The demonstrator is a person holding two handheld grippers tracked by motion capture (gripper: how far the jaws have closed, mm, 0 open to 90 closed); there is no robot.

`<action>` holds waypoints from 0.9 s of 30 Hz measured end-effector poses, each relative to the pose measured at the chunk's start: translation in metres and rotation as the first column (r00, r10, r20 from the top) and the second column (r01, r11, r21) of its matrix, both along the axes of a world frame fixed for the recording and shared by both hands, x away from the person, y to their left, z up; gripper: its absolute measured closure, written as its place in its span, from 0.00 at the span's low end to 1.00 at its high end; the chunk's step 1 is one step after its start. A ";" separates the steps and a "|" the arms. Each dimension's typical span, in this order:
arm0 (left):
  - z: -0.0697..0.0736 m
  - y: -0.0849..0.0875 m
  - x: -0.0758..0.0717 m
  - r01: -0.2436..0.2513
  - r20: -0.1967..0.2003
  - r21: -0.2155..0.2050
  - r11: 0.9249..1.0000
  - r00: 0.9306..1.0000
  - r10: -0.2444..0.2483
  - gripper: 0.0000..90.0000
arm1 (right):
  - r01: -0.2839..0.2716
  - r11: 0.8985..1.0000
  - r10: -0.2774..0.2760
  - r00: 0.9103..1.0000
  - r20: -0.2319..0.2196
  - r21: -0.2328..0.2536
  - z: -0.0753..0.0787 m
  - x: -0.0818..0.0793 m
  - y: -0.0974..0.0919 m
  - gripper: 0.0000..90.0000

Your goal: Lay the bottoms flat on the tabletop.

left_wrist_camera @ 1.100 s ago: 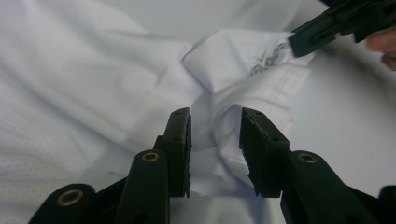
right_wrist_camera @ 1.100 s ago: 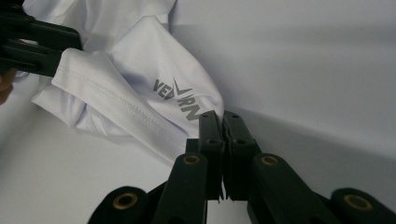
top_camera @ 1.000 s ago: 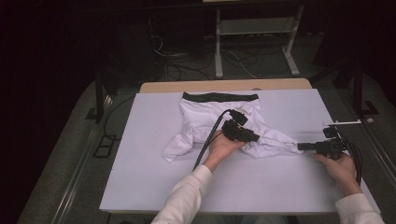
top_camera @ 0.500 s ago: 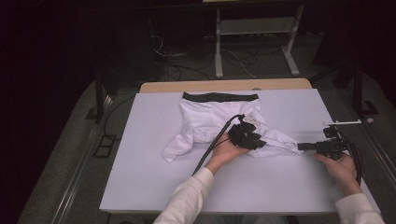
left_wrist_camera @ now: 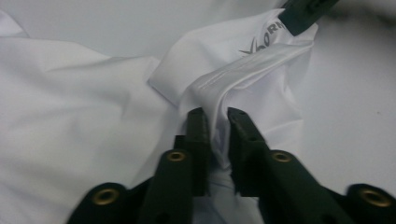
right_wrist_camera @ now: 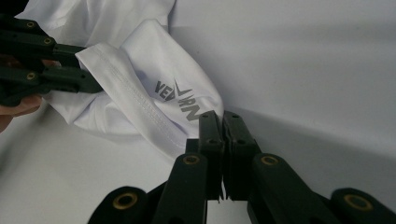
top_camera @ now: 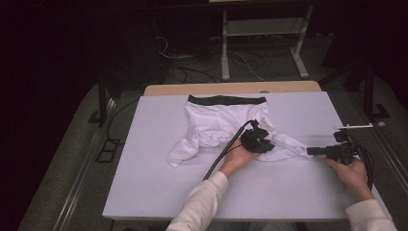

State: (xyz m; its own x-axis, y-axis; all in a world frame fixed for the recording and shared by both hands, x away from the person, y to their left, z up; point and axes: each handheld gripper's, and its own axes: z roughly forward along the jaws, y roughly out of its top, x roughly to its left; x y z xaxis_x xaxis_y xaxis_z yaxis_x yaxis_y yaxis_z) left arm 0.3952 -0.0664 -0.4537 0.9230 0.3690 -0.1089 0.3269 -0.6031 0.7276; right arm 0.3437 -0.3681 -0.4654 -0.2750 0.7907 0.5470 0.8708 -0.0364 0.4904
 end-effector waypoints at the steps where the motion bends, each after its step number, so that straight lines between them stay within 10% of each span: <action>1: 0.001 0.001 0.000 0.001 -0.005 -0.005 1.000 1.000 -0.001 0.92 | 0.000 1.000 0.000 1.000 0.000 0.001 0.000 0.000 0.000 0.96; 8: 0.029 0.013 -0.016 0.053 0.006 0.023 0.998 0.999 -0.054 0.98 | 0.002 1.000 -0.002 1.000 0.004 0.028 0.008 -0.010 0.001 0.96; 16: 0.043 0.031 -0.072 0.146 -0.008 0.081 0.986 0.989 -0.145 0.98 | -0.039 0.998 0.039 0.999 0.009 0.039 0.027 -0.042 0.015 0.95; 27: 0.041 0.034 -0.133 0.276 -0.041 0.236 0.932 0.961 -0.274 0.98 | -0.072 0.996 0.074 0.997 -0.026 0.054 0.032 -0.082 0.016 0.95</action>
State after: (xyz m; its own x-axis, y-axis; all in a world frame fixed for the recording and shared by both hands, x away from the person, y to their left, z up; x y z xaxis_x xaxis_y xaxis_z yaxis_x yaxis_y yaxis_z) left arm 0.2619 -0.0324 -0.4126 0.9916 0.1165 -0.0564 0.1282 -0.8249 0.5506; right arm 0.2620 -0.3518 -0.4330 -0.3150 0.7386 0.5960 0.8853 0.0023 0.4650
